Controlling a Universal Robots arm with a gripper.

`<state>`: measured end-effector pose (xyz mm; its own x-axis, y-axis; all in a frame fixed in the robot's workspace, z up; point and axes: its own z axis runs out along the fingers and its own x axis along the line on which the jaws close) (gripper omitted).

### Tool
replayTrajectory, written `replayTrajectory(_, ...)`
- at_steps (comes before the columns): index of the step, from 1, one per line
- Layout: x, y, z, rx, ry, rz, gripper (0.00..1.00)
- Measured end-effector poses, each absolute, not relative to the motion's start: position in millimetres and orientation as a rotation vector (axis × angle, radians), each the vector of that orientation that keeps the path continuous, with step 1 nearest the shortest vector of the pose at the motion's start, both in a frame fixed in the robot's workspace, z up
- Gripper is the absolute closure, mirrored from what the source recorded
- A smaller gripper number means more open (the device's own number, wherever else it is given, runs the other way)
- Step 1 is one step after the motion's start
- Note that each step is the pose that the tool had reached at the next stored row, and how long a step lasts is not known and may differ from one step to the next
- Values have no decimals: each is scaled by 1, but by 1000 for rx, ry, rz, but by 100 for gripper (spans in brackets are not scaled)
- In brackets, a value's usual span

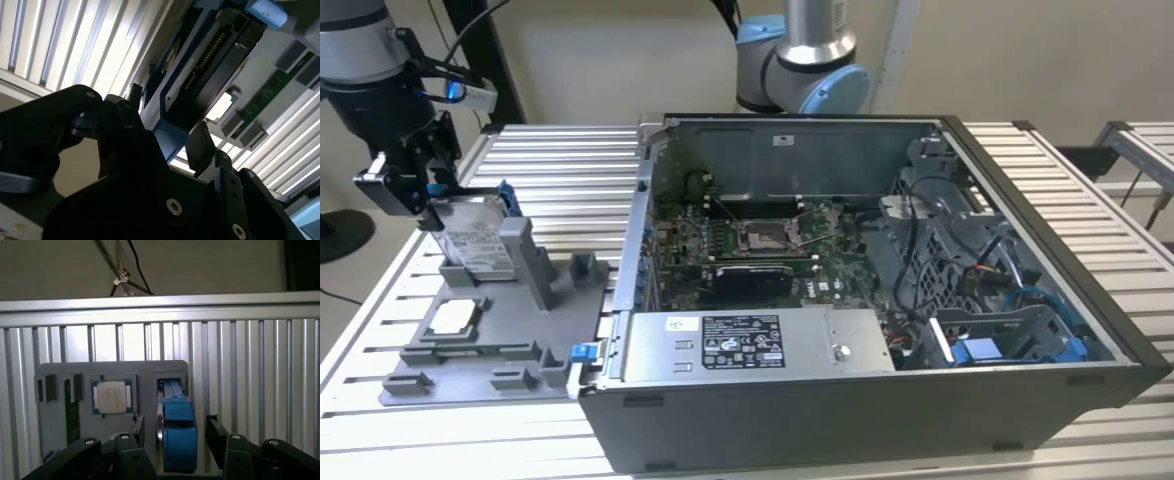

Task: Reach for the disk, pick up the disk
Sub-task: 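Pick up the disk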

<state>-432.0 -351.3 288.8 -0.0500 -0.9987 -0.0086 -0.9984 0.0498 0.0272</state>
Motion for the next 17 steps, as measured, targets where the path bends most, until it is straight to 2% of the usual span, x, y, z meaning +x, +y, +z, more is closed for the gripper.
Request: replayTrajectory(17, -428, -351, 265, 2157, -2267, -41, 0)
